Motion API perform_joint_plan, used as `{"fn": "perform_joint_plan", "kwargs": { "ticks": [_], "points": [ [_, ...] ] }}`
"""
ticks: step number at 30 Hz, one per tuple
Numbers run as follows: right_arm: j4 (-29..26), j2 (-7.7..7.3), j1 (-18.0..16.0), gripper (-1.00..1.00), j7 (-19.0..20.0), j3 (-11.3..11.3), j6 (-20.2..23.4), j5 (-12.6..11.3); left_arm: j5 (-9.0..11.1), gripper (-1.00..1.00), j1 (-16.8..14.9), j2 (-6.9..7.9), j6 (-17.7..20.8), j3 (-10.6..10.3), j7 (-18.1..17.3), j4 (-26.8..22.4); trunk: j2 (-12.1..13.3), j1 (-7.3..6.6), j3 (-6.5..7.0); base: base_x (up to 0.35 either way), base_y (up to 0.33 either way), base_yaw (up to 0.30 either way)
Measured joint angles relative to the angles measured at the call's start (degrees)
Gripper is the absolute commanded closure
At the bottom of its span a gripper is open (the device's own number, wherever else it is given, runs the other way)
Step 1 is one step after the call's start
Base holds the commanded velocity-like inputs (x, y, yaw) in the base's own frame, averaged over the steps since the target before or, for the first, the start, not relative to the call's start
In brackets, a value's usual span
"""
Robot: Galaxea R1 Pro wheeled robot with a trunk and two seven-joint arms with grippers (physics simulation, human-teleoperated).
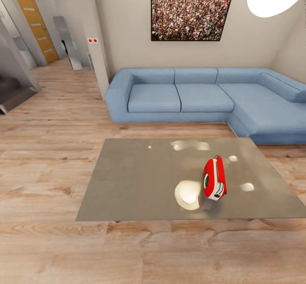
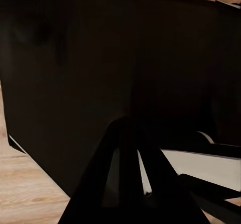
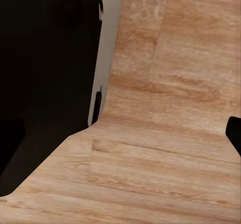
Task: Turn on the radio receiver that's on the table in the living room.
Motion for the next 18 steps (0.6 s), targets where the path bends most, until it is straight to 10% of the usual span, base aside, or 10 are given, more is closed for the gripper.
{"fn": "perform_joint_plan", "kwargs": {
  "ticks": [18],
  "points": [
    [0.0,0.01,0.0,-1.0,0.0,0.0,0.0,0.0,0.0,1.0,0.0,0.01,0.0,0.0,0.0,0.0,0.0,0.0,1.63,0.0,0.0,0.0]
  ]
}}
